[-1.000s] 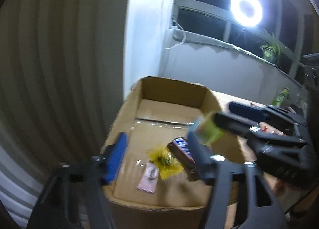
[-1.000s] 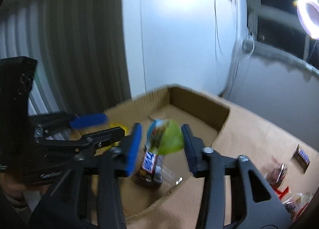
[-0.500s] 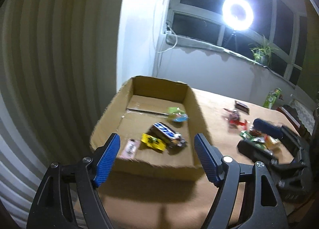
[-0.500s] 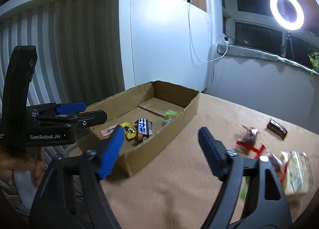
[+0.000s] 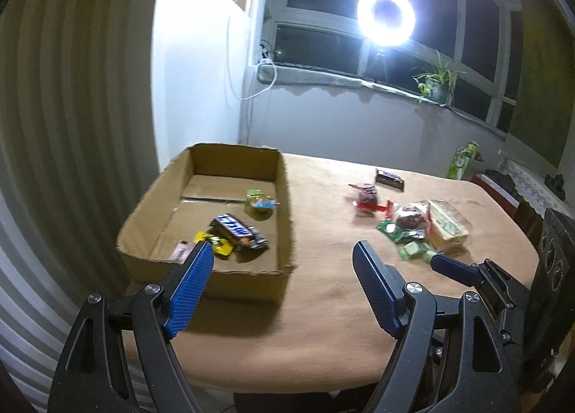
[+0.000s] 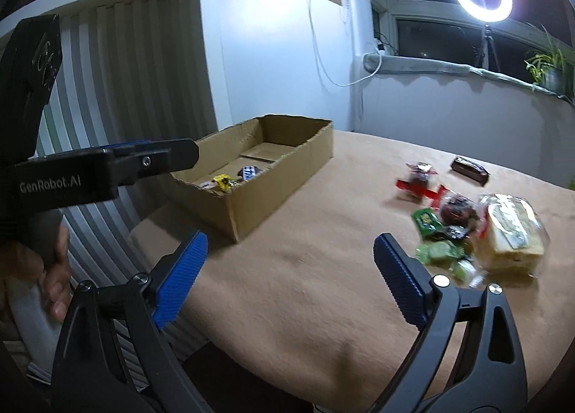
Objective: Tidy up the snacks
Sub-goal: 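Move both tools back toward the remaining snacks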
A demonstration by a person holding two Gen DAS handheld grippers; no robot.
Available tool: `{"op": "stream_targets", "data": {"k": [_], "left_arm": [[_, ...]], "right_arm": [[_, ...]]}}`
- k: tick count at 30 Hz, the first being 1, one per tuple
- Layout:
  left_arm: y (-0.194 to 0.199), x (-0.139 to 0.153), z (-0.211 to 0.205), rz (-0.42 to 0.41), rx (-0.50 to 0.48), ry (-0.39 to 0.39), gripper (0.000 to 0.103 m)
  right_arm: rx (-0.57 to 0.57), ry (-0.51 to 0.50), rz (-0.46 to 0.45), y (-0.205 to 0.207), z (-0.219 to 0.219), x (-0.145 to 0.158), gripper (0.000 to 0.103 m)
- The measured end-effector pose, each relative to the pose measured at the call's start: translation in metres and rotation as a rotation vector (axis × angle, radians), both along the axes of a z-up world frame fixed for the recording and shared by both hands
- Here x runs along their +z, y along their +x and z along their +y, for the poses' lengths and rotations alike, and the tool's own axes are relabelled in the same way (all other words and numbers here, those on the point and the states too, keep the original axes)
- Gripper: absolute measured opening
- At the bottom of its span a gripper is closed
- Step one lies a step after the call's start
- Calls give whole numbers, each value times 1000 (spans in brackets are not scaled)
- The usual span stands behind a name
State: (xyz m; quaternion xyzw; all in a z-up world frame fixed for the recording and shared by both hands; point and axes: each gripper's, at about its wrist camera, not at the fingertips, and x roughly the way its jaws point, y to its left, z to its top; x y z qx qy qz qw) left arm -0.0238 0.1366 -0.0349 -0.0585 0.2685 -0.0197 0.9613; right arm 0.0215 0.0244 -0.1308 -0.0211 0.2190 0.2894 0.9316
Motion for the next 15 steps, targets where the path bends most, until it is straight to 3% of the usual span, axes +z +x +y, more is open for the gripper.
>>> {"op": "stream_targets", "data": {"k": [15], "left_arm": [[9, 1, -67, 50, -85, 83, 80]], "right_arm": [[-59, 89, 43, 9, -57, -13, 97]]}}
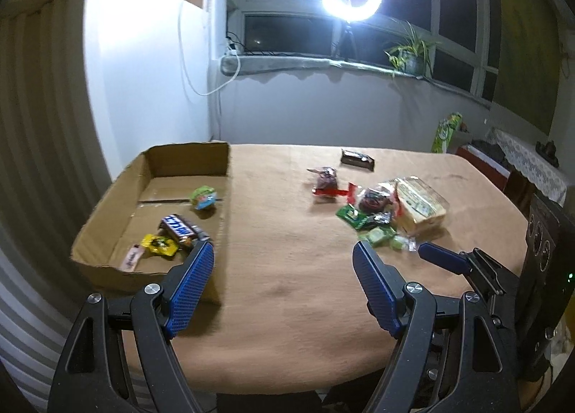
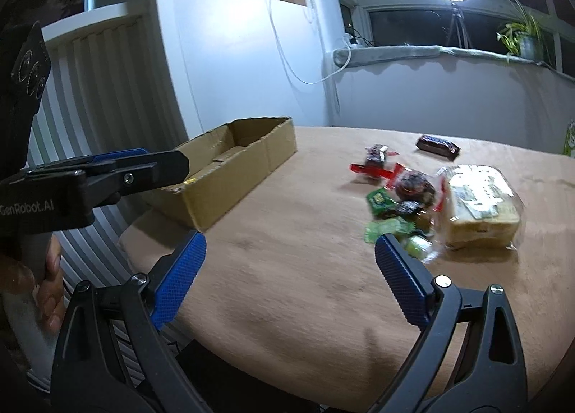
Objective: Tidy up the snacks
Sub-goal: 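Move both tools back toward the remaining snacks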
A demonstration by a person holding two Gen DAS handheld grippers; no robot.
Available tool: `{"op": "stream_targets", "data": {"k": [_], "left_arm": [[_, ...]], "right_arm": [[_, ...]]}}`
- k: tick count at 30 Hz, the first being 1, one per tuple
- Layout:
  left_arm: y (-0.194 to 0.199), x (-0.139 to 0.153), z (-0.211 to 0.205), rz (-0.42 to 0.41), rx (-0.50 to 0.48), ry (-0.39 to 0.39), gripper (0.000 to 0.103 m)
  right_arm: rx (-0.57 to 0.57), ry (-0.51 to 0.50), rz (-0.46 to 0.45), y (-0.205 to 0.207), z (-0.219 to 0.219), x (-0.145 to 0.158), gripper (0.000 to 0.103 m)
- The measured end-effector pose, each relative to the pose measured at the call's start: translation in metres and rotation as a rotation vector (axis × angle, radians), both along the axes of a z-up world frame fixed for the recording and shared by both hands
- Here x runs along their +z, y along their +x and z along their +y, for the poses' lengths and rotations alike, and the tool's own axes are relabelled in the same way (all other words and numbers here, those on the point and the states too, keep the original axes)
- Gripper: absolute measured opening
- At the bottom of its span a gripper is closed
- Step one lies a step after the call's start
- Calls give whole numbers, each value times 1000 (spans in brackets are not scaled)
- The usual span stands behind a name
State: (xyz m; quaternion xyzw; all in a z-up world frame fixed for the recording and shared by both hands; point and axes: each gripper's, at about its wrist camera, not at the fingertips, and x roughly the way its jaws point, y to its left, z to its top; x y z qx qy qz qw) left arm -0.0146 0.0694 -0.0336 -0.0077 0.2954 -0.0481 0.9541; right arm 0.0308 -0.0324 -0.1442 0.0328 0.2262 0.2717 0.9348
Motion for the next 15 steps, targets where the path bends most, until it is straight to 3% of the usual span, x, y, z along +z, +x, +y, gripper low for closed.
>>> {"op": "stream_targets", "data": {"k": [15], "left_arm": [[15, -9, -44, 52, -66, 62, 80]], "right_arm": [[-66, 68, 62, 17, -49, -19, 97]]}}
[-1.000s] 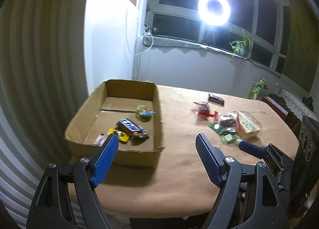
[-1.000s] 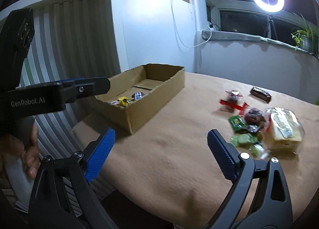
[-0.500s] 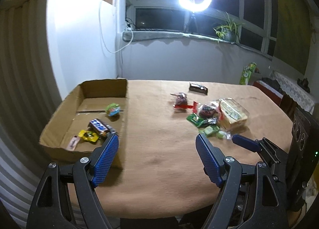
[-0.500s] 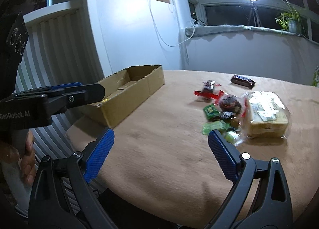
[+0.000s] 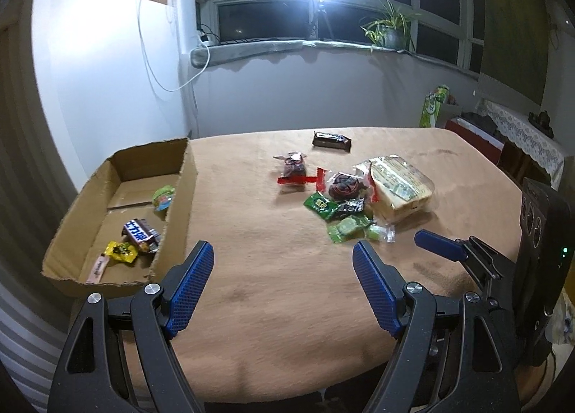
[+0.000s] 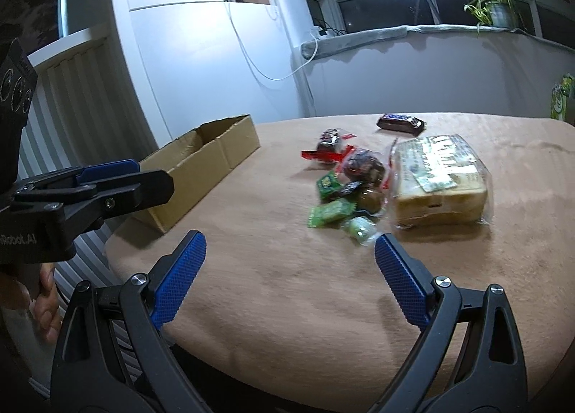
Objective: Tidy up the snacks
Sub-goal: 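Move both tools back toward the remaining snacks, then grasp the clear green candy with the right tool while the left tool grasps the green square candy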
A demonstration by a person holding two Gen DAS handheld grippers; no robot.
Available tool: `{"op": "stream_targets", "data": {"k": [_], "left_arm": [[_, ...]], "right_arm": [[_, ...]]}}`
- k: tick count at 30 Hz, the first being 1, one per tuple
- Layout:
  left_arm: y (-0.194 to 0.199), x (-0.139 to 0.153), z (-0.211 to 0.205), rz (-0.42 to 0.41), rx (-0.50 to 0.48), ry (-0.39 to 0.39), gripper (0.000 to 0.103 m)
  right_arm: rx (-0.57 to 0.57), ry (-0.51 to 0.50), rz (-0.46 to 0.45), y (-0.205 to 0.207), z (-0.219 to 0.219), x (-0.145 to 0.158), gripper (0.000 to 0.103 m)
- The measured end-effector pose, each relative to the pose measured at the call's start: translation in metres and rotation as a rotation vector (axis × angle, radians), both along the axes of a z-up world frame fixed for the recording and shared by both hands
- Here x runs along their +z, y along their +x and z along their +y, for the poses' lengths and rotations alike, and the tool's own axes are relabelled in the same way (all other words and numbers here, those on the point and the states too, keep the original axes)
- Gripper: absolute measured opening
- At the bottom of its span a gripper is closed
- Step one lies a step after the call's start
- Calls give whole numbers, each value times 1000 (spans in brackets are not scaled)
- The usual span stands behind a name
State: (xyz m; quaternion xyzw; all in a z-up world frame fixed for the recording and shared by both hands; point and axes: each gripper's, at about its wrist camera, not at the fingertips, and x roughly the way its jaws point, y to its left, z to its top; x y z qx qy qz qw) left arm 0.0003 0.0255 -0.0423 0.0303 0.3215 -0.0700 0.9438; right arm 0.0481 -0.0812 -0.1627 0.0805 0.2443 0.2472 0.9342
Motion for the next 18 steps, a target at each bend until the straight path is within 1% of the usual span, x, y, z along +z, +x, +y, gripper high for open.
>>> {"op": "stream_targets", "data": {"k": [7, 11, 15, 18], "left_arm": [[12, -4, -7, 12, -21, 5, 80], [26, -12, -10, 27, -44, -3, 80], [42, -25, -12, 34, -104, -31, 80], [61, -40, -16, 73, -189, -51, 80]], "right_arm": [[-18, 1, 25, 9, -10, -7, 97], [-13, -30, 39, 15, -11, -10, 97], [-10, -103, 50, 25, -13, -10, 97], [30, -187, 61, 34, -13, -11, 97]]}}
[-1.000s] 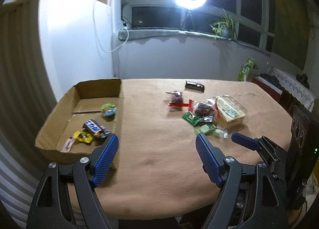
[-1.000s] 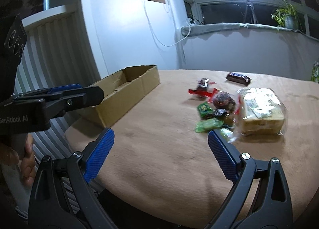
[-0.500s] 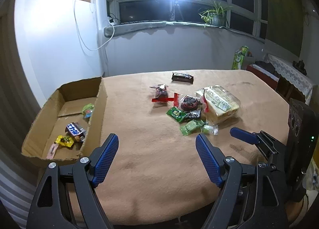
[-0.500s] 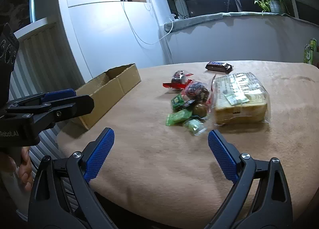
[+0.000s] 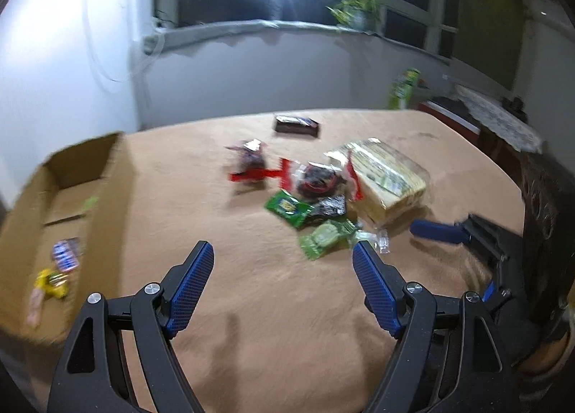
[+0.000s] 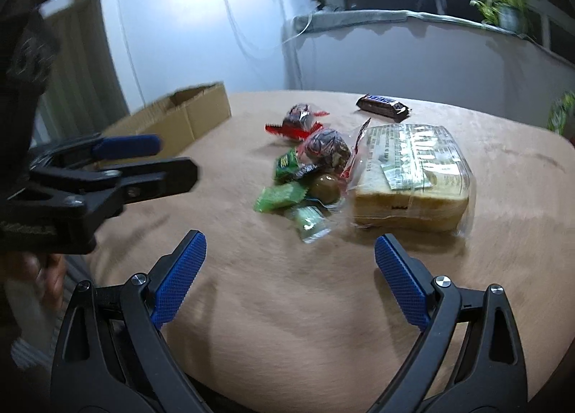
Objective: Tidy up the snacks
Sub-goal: 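Grasp the clear green candy with the right tool while the left tool grasps the green square candy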
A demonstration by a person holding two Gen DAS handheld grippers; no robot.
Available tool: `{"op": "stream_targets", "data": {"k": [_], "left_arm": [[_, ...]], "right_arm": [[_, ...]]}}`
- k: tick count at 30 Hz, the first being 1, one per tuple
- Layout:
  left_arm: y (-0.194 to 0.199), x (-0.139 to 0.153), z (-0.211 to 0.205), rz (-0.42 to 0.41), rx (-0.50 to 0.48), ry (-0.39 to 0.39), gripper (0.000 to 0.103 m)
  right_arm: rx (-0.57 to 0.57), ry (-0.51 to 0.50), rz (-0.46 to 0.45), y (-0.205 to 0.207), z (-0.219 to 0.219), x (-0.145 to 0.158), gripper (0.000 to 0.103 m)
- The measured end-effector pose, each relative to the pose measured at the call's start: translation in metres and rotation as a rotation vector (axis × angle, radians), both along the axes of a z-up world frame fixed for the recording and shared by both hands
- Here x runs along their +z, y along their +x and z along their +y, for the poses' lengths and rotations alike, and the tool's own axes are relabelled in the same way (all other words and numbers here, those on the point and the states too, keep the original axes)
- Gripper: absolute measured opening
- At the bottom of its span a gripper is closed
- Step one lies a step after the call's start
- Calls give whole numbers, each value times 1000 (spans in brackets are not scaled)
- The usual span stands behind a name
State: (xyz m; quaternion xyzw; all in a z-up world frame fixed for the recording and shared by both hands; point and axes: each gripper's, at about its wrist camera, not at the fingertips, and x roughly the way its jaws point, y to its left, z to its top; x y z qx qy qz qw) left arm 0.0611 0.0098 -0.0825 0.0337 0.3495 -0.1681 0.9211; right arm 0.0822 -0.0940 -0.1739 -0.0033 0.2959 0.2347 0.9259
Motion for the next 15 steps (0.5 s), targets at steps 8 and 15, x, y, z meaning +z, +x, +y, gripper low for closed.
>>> {"op": "stream_targets", "data": {"k": [8, 15], "left_arm": [[29, -20, -19, 55, -168, 0, 78], [46, -25, -24, 105, -264, -39, 52]], "right_arm": [[34, -69, 54, 24, -6, -4, 72], [76, -112, 62, 36, 4, -6, 56]]}}
